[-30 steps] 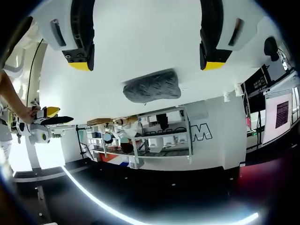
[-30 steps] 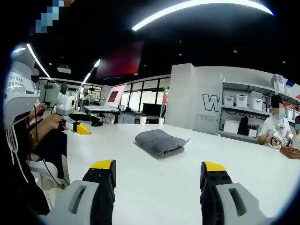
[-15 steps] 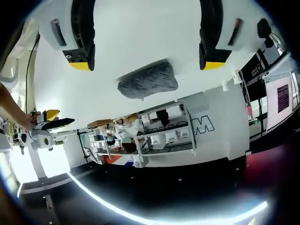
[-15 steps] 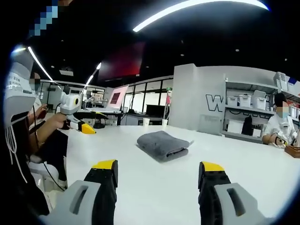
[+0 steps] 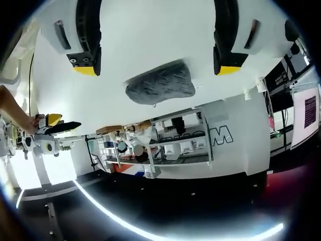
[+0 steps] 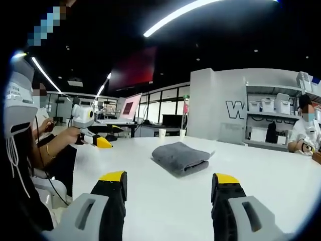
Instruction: Open the folded towel by lifting each exposed corner and separating the folded layers until the towel lies flat within the target outline without major curled edges
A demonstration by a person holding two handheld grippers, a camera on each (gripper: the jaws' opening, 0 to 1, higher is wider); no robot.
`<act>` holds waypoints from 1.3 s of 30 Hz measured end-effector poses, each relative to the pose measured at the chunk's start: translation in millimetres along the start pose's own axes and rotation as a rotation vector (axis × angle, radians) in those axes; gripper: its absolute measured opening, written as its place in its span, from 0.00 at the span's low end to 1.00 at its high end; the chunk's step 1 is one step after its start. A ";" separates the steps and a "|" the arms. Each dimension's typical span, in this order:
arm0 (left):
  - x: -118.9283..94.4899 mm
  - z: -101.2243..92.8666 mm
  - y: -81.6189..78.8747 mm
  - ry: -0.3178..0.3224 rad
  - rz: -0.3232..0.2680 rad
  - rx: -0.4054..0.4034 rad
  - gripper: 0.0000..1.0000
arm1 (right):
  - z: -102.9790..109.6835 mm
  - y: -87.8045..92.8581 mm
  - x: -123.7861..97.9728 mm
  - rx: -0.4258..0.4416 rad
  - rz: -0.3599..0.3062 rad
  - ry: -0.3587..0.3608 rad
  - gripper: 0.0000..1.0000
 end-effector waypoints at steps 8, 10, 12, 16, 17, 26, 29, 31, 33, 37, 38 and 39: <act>14.9 3.8 6.7 0.033 0.026 0.010 0.91 | -3.1 -8.4 12.9 -0.007 -0.020 -0.017 0.66; 16.6 4.9 6.2 0.035 0.029 0.010 0.91 | -2.6 -9.9 15.2 -0.010 -0.025 -0.023 0.66; 18.9 7.3 5.2 0.030 0.020 0.000 0.91 | -2.4 -10.4 17.9 -0.013 -0.025 -0.027 0.65; 23.8 11.2 5.3 0.025 0.013 -0.014 0.90 | -3.0 -10.2 22.2 -0.014 -0.027 -0.030 0.65; 27.6 13.3 5.7 0.025 0.011 -0.018 0.90 | -3.0 -11.2 25.1 -0.005 -0.033 -0.037 0.65; 44.6 14.9 7.4 0.068 0.017 -0.017 0.91 | -4.4 -14.2 39.5 -0.007 -0.034 -0.046 0.64; 48.8 15.3 7.2 0.076 0.022 -0.015 0.91 | -3.2 -15.4 44.9 -0.007 -0.035 -0.053 0.64; 52.7 17.2 5.5 0.079 0.016 -0.020 0.91 | -3.0 -16.1 50.3 -0.010 -0.035 -0.057 0.64; 55.6 19.4 4.7 0.080 0.016 -0.020 0.91 | -3.0 -16.1 55.0 -0.009 -0.033 -0.059 0.64; 59.7 26.4 6.8 0.084 0.027 -0.014 0.91 | -3.4 -18.4 63.0 -0.010 -0.026 -0.073 0.63; 60.3 28.0 8.0 0.086 0.032 -0.015 0.91 | -4.1 -19.9 64.2 -0.010 -0.031 -0.075 0.63; 60.9 30.0 9.5 0.087 0.041 -0.016 0.91 | -5.1 -21.7 65.5 -0.010 -0.035 -0.076 0.62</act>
Point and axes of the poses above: the point that each gripper's makers call its tool centre point, and the gripper's own axes: x roughly forward along the fingers, z roughly to its left, y roughly out of its underside, the point moved 4 cm from there along -x, roughly backward along the fingers, and after that the axes turned 8 degrees about y, right-handed, at the moved point
